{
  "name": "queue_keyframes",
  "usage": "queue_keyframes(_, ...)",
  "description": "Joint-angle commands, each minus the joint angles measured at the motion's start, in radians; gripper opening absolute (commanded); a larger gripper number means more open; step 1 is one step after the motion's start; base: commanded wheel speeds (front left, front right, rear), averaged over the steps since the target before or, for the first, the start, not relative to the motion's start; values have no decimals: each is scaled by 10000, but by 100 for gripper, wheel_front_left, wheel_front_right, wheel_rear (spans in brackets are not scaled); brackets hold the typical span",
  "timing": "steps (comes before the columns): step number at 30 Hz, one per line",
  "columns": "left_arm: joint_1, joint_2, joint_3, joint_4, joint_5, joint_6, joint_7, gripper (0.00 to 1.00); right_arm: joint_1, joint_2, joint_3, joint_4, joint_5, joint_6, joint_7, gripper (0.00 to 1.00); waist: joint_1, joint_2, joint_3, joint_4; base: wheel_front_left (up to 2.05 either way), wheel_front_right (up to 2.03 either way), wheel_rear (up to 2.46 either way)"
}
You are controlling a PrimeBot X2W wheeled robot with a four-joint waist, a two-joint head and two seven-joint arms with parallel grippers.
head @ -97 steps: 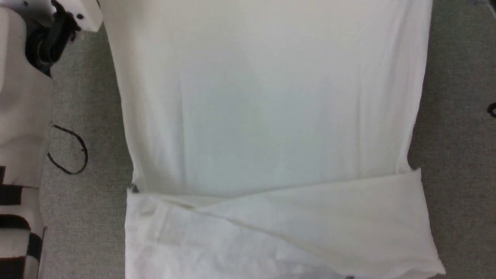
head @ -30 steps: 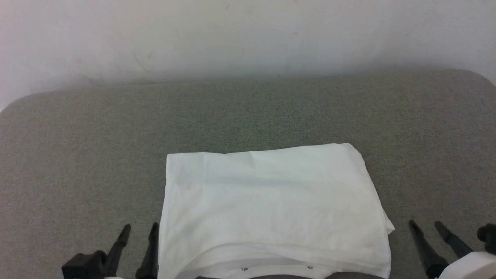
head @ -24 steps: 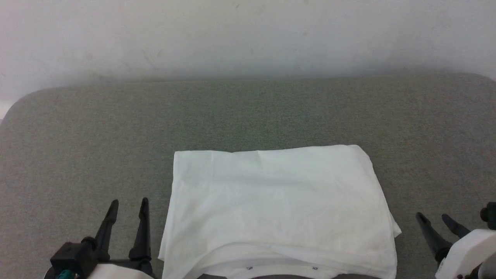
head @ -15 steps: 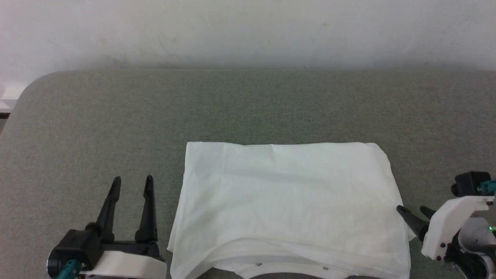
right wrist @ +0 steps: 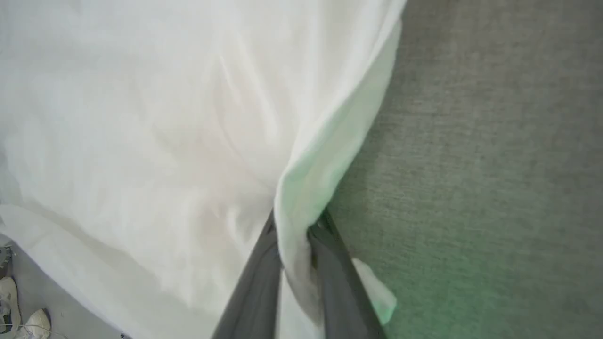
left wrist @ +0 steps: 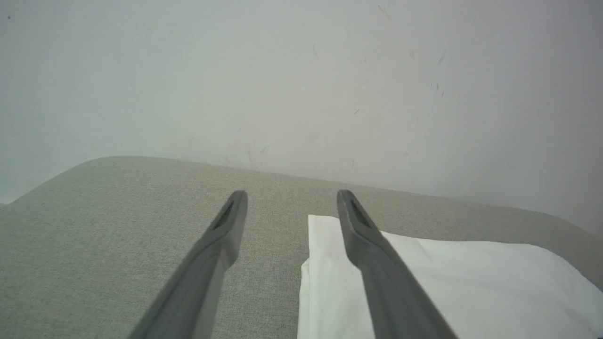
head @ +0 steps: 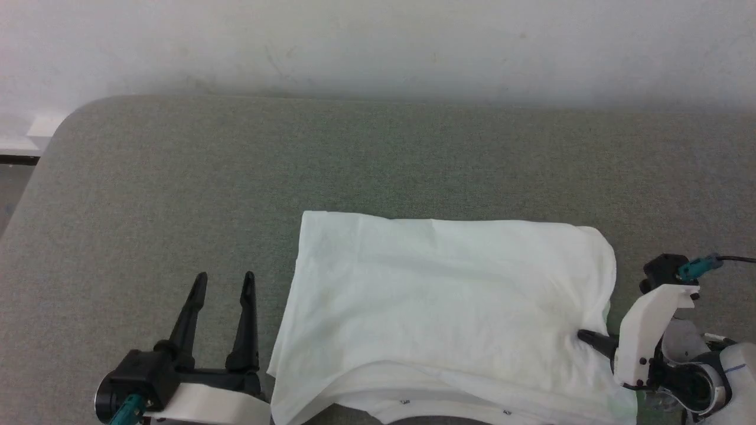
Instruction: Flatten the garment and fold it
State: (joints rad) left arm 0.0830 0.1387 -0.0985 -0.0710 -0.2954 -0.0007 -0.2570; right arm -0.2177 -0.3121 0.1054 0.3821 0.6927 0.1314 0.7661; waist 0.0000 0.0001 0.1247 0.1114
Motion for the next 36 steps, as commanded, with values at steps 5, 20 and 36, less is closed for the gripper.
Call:
queue_keyframes(5, 130, -11, 191, 250, 363, -173, -46, 100, 451, -62, 305, -460, 122, -7, -823, 0, 0, -1, -258, -216, 0, 0, 0)
queue_keyframes(20, 386, -87, 540, 514, 542, -265, -47, 100, 1700, -761, -2595, -1838, 484, -7, -719, 0, 0, -1, -547, -488, 0, 0, 0)
queue_keyframes(36, 119, -96, 361, 879, 624, -419, -47, 100, 441, 2345, -300, -2635, 4722, -7, 1108, 0, 0, -1, -693, 208, 0, 0, 0)
